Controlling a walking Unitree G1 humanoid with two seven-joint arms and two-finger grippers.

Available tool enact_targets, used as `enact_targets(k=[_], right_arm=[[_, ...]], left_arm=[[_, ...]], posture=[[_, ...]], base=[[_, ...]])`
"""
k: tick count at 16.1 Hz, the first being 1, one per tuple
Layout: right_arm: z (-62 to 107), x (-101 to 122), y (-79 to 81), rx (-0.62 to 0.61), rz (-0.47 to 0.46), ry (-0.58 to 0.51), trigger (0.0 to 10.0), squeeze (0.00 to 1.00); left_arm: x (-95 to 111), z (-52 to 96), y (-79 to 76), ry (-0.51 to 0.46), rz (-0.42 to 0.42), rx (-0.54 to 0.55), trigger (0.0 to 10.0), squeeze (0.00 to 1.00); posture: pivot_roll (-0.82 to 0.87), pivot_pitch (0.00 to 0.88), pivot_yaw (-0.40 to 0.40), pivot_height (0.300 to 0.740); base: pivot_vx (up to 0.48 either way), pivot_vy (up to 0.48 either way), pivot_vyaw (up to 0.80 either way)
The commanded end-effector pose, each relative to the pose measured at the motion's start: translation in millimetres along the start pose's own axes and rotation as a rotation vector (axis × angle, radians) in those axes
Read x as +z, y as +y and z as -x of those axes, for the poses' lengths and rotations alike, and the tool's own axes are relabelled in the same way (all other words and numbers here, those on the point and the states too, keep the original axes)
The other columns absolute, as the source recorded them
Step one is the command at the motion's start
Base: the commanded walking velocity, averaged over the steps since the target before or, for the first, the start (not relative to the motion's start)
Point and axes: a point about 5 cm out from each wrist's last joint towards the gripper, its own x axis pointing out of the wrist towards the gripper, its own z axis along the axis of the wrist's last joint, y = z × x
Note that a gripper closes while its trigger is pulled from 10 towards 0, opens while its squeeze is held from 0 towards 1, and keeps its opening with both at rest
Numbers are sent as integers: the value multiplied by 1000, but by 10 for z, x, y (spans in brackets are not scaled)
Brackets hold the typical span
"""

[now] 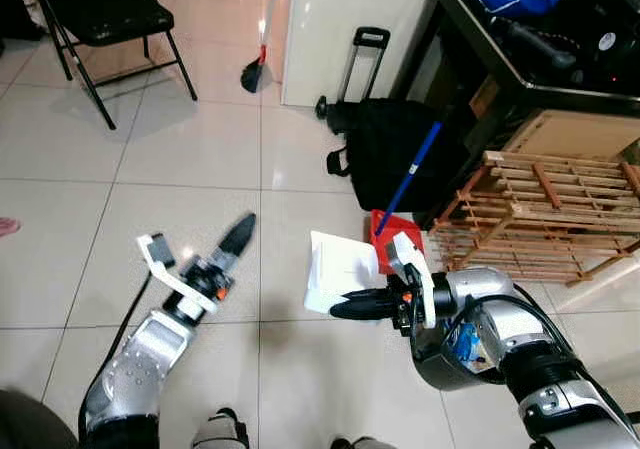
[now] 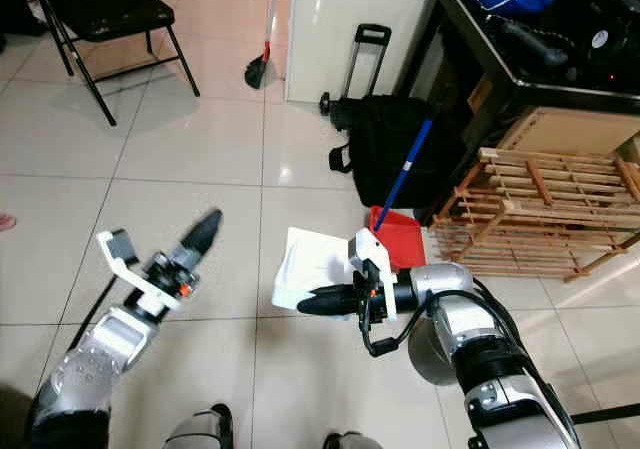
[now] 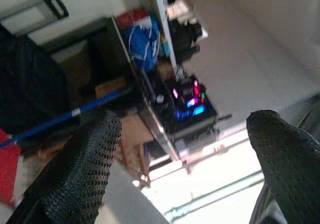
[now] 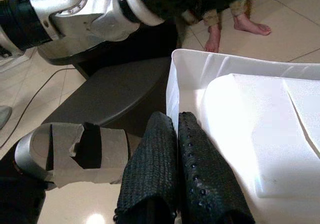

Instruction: Picking trash to rubbish bin

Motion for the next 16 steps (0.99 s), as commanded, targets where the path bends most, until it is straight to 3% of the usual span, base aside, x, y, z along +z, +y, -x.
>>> enact_targets(k=[1, 4, 8, 11, 13, 16], right_arm=[[54, -8, 10, -10, 4, 9, 10000, 0], [57, -6, 11, -9, 2, 9, 10000, 0], [51, -5, 13, -11, 1, 6, 10000, 0], [47, -9, 15, -10, -2, 6, 10000, 0], [47, -8, 19, -8, -2, 6, 10000, 0], [47, -7, 20, -8, -3, 6, 10000, 0]], left_arm=[[-29, -6, 15, -18, 39, 3, 10000, 0], [55, -37, 63, -130, 88, 9, 10000, 0], [91, -39, 146, -204, 135, 47, 10000, 0], [170, -20, 281, -340, 248, 104, 10000, 0], [162, -42, 303, -354, 273, 110, 10000, 0], [3, -159, 323, -288, 313, 125, 10000, 0]], posture=[[-13, 146, -157, 740], [-16, 142, -160, 740], [-18, 142, -160, 740], [-20, 140, -163, 740], [-23, 140, -164, 740], [-28, 141, -166, 740]], base=[[0, 0, 0], [0, 0, 0], [0, 0, 0], [0, 0, 0], [0, 0, 0], [0, 0, 0]])
